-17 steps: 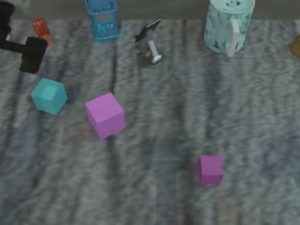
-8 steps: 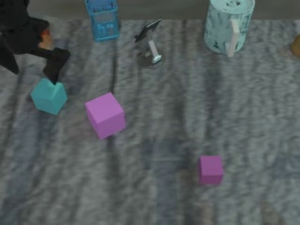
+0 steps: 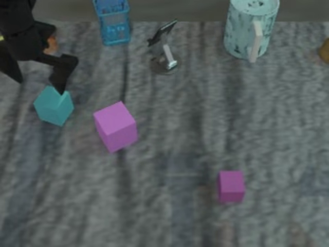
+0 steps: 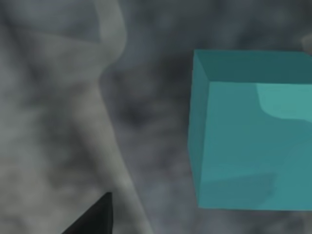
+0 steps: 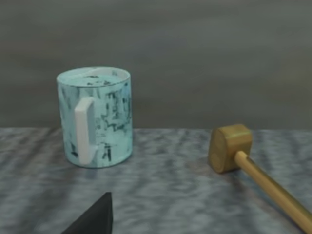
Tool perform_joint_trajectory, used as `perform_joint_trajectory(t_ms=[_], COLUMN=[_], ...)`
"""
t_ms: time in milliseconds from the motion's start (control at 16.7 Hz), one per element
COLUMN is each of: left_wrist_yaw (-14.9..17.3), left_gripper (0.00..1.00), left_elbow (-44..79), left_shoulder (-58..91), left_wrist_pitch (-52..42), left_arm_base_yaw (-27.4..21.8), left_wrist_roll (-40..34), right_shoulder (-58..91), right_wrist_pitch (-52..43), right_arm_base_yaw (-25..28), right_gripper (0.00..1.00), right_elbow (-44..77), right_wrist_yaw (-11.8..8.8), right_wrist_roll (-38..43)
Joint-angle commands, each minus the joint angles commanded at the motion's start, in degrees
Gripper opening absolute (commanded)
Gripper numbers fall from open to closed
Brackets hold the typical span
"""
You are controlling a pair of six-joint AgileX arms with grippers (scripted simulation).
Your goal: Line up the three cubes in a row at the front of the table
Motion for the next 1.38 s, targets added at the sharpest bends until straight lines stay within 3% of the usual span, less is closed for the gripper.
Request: perform_joint_trajectory(t_ms=[480,780,1380], left_wrist_yaw=[0.1,0.1,0.1], left_gripper=[1.00,1.00,0.25], left_elbow=[-11.7,-13.0,-13.0], left_shoulder=[3.8,4.3,4.3], left_wrist_pitch=[15.8,17.2,17.2], left_arm_base_yaw=[-0.2,-0.2,-0.2], left_wrist_roll=[0.1,0.1,0.1], right_shoulder=[0.0,0.0,0.0], right_wrist_pitch=[0.0,0.0,0.0], right_arm_base_yaw=[0.0,0.0,0.0], right_gripper=[1.00,1.00,1.00], right_elbow=[0.0,0.0,0.0], right_wrist_yaw=[0.0,0.0,0.0], right_wrist_roll=[0.0,0.0,0.0])
